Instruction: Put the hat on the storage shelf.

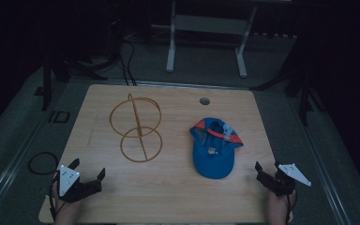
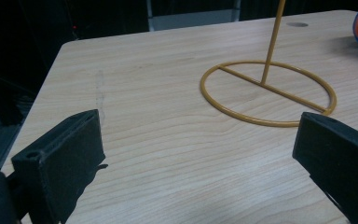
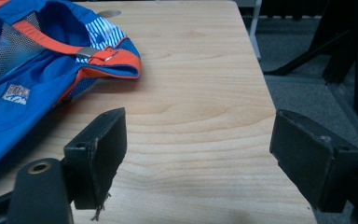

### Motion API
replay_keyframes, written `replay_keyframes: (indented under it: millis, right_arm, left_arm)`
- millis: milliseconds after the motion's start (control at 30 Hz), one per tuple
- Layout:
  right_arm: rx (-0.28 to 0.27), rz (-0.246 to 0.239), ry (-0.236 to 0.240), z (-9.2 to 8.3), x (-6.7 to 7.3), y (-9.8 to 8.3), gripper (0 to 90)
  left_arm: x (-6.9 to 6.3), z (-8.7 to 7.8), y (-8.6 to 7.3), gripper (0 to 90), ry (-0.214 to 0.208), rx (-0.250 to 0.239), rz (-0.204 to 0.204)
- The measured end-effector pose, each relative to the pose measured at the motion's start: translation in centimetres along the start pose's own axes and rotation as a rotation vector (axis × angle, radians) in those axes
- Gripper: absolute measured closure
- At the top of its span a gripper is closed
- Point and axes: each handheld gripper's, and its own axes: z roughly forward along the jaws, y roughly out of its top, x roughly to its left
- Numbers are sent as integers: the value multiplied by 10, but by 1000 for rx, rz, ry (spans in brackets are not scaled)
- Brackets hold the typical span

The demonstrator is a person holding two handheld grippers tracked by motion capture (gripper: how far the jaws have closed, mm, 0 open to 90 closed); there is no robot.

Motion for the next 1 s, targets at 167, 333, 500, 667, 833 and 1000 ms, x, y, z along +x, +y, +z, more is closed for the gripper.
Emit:
replay_keyframes:
  millis: [167,333,500,667,833,1000]
  right_arm:
    - [5,-13,-3,0,1,0,187]
    - [13,-29,-3,1,3,0,183]
    - [35,-26,26,2,4,1,181]
    - [58,-42,40,5,8,2,177]
    - [66,-27,84,4,13,10,171]
    - [75,-49,119,3,21,25,166]
  left_arm:
    - [0,0,0,22,-17,-2,-1]
    - [0,-2,1,37,-17,-4,-10]
    - [-1,-1,2,38,-37,13,-18]
    - [-4,0,3,37,-55,11,-11]
    - [-7,1,3,31,-61,8,1]
    - [-7,0,4,31,-58,0,-15]
